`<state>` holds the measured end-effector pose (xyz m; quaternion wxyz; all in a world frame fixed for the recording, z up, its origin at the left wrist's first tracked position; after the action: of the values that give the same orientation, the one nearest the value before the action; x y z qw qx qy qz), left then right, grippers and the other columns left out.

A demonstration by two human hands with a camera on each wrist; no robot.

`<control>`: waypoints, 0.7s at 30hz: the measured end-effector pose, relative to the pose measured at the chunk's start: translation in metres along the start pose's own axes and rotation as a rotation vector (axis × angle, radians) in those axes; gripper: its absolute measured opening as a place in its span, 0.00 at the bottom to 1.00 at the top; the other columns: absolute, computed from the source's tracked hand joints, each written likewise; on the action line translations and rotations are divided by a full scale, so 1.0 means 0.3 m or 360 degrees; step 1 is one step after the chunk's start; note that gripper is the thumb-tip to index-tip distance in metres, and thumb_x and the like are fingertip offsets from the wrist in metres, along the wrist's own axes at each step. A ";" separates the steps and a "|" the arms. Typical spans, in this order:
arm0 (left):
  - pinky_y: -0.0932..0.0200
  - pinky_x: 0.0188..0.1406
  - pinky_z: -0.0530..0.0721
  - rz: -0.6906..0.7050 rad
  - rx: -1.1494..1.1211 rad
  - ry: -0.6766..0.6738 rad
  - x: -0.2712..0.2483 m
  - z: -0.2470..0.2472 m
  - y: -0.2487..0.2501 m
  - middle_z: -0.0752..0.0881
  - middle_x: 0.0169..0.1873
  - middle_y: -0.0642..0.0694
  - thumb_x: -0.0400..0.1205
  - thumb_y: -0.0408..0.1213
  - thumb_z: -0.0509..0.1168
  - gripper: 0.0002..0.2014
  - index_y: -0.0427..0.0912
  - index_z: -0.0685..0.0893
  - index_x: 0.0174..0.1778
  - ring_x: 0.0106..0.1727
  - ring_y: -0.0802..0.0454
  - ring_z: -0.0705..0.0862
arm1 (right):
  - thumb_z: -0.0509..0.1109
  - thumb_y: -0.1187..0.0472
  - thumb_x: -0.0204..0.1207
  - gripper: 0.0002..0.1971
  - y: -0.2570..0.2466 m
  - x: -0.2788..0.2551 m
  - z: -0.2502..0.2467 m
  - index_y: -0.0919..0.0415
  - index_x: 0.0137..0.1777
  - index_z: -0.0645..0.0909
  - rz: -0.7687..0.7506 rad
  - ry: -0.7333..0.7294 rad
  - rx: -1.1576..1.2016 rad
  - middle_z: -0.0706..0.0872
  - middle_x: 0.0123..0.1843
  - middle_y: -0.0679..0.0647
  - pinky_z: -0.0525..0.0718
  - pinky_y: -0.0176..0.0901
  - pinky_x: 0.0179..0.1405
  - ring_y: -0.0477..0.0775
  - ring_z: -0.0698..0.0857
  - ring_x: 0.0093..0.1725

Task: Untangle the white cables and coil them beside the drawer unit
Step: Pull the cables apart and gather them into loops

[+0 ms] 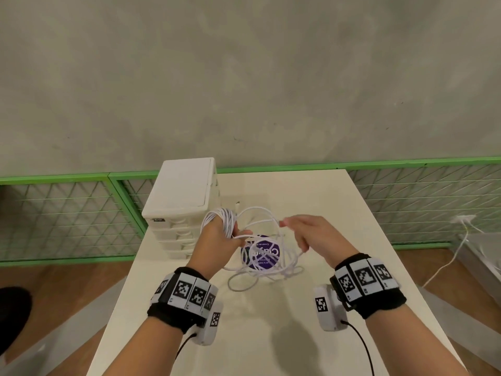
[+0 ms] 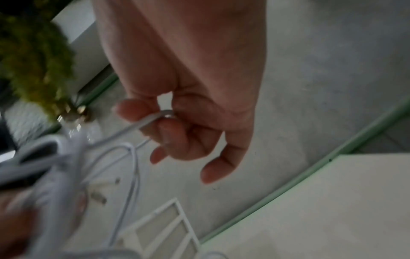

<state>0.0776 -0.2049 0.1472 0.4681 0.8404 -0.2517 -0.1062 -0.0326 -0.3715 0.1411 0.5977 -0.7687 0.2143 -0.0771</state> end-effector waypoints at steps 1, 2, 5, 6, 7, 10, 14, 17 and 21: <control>0.73 0.34 0.75 0.0022 0.0003 -0.0013 -0.001 0.006 0.010 0.83 0.26 0.47 0.75 0.33 0.74 0.12 0.35 0.77 0.32 0.30 0.69 0.82 | 0.64 0.53 0.80 0.13 0.000 -0.003 0.025 0.56 0.42 0.89 -0.0011 -0.0094 -0.0131 0.75 0.21 0.51 0.73 0.37 0.37 0.47 0.73 0.27; 0.67 0.35 0.76 0.0044 0.0052 -0.0022 0.000 0.012 0.017 0.83 0.26 0.48 0.76 0.34 0.73 0.13 0.40 0.75 0.31 0.31 0.65 0.83 | 0.65 0.53 0.80 0.14 -0.002 0.001 0.039 0.61 0.48 0.88 -0.0045 -0.0129 -0.0180 0.76 0.22 0.48 0.73 0.35 0.35 0.45 0.73 0.25; 0.58 0.34 0.73 0.0154 0.0379 -0.0072 -0.003 0.030 0.037 0.79 0.27 0.53 0.79 0.43 0.70 0.15 0.48 0.71 0.32 0.32 0.55 0.79 | 0.66 0.60 0.80 0.15 -0.041 0.013 0.041 0.54 0.66 0.80 -0.0173 -0.0068 -0.0274 0.81 0.36 0.45 0.76 0.28 0.39 0.37 0.79 0.32; 0.57 0.35 0.74 0.0178 0.0449 -0.0122 -0.007 0.044 0.039 0.80 0.29 0.52 0.80 0.43 0.69 0.13 0.47 0.73 0.33 0.34 0.52 0.80 | 0.65 0.61 0.80 0.21 -0.056 0.019 0.035 0.49 0.72 0.74 -0.0229 -0.0028 -0.0411 0.80 0.42 0.45 0.75 0.29 0.44 0.39 0.80 0.39; 0.56 0.36 0.76 0.0199 0.0497 -0.0167 -0.013 0.056 0.045 0.83 0.32 0.50 0.80 0.44 0.69 0.11 0.45 0.76 0.36 0.37 0.50 0.82 | 0.64 0.64 0.80 0.24 -0.072 0.025 0.034 0.47 0.75 0.70 -0.0284 -0.0001 -0.0583 0.80 0.48 0.46 0.74 0.31 0.50 0.43 0.80 0.46; 0.55 0.40 0.79 0.0201 0.0445 -0.0175 -0.027 0.070 0.052 0.84 0.33 0.50 0.79 0.43 0.70 0.11 0.45 0.77 0.35 0.40 0.50 0.84 | 0.56 0.72 0.79 0.23 -0.093 0.038 0.068 0.53 0.71 0.75 -0.0304 -0.0081 -0.0778 0.80 0.57 0.46 0.75 0.36 0.57 0.45 0.79 0.54; 0.69 0.38 0.79 0.0147 0.0148 -0.0054 -0.031 0.042 0.054 0.82 0.30 0.55 0.77 0.33 0.72 0.11 0.41 0.75 0.35 0.37 0.61 0.84 | 0.58 0.72 0.79 0.14 -0.026 0.053 0.080 0.64 0.56 0.83 -0.0028 -0.0147 -0.0416 0.86 0.39 0.54 0.80 0.35 0.28 0.39 0.80 0.24; 0.52 0.46 0.83 0.0187 0.0262 -0.0102 -0.021 0.046 0.043 0.87 0.35 0.49 0.77 0.36 0.71 0.10 0.44 0.76 0.35 0.44 0.51 0.86 | 0.62 0.70 0.79 0.11 -0.001 0.039 0.082 0.66 0.53 0.85 0.0052 -0.0146 -0.0126 0.86 0.30 0.51 0.73 0.32 0.19 0.42 0.75 0.17; 0.57 0.39 0.76 0.0271 0.0545 -0.0237 -0.024 0.096 0.033 0.81 0.34 0.52 0.78 0.43 0.70 0.09 0.44 0.78 0.39 0.40 0.51 0.81 | 0.57 0.62 0.85 0.14 -0.021 0.032 0.098 0.58 0.55 0.85 0.0050 -0.0213 0.0049 0.84 0.33 0.49 0.71 0.32 0.23 0.43 0.74 0.22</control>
<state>0.0565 -0.2265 0.1396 0.3057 0.8733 -0.3700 -0.0836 -0.0115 -0.3483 0.1379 0.6235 -0.7595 0.1846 -0.0194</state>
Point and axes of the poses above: each hand's wrist, its own x-axis towards the middle knuckle, its own z-axis out of the palm, y = z × x, the point moved 10 cm from there along x, towards the middle knuckle
